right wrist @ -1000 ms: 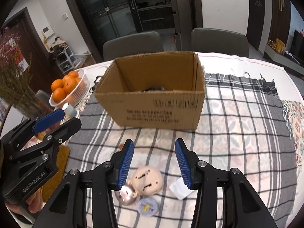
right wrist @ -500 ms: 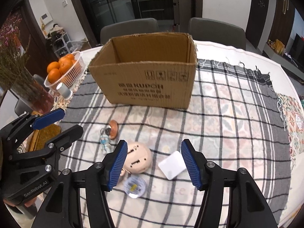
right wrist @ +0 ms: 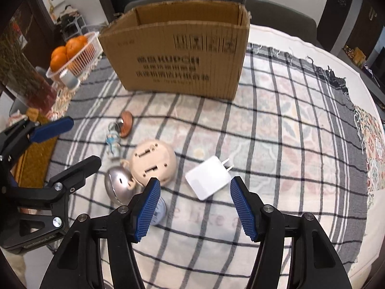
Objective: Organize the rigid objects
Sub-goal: 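Close the left tool on the beige doll head while the right tool grasps the white charger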
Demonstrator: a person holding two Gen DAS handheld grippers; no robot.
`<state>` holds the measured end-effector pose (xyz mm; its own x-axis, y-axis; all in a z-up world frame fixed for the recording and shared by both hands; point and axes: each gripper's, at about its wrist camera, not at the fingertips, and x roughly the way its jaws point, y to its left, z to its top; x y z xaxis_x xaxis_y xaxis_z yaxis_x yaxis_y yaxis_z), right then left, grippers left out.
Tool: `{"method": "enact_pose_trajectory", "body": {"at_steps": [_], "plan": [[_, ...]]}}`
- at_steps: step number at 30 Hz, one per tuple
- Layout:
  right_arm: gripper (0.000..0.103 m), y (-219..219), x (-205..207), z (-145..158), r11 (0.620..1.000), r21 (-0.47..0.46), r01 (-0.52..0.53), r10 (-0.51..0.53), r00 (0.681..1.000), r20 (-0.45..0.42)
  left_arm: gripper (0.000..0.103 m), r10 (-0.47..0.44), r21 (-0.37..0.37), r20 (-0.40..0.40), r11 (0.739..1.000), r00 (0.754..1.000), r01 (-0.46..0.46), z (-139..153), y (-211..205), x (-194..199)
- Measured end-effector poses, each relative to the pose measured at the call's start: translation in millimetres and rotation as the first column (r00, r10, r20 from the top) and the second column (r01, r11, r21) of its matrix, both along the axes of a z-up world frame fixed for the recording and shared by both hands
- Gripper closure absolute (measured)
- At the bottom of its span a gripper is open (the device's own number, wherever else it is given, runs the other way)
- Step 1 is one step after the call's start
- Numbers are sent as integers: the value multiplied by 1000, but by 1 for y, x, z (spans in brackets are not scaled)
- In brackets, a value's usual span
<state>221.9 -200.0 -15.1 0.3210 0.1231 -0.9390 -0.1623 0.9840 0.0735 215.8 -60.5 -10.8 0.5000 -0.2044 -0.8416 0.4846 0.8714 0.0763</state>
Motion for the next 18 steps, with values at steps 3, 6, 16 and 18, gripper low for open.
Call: {"method": "enact_pose_trajectory", "body": {"at_steps": [3,6,16,18], "plan": [[41,-2,-1,-9,1000,-12,-14,13,1000,-27,35,-33,26,-9,999,999,33,-7,-5,-2],[41,-3,-2,-17,999,-30,-32,30,998,-46,35,-70,50,-25,996,997,71,-15,-12,-3],[41,0,1,-41,990,-55,-133,127,987,-97,34,-151,95,-90,983,984,159,-40,-28,2],[41,-1,3,-47,990,-42,-138,133,985,-108,34,-163,103,-102,980,981,173,-45,-30,4]]}}
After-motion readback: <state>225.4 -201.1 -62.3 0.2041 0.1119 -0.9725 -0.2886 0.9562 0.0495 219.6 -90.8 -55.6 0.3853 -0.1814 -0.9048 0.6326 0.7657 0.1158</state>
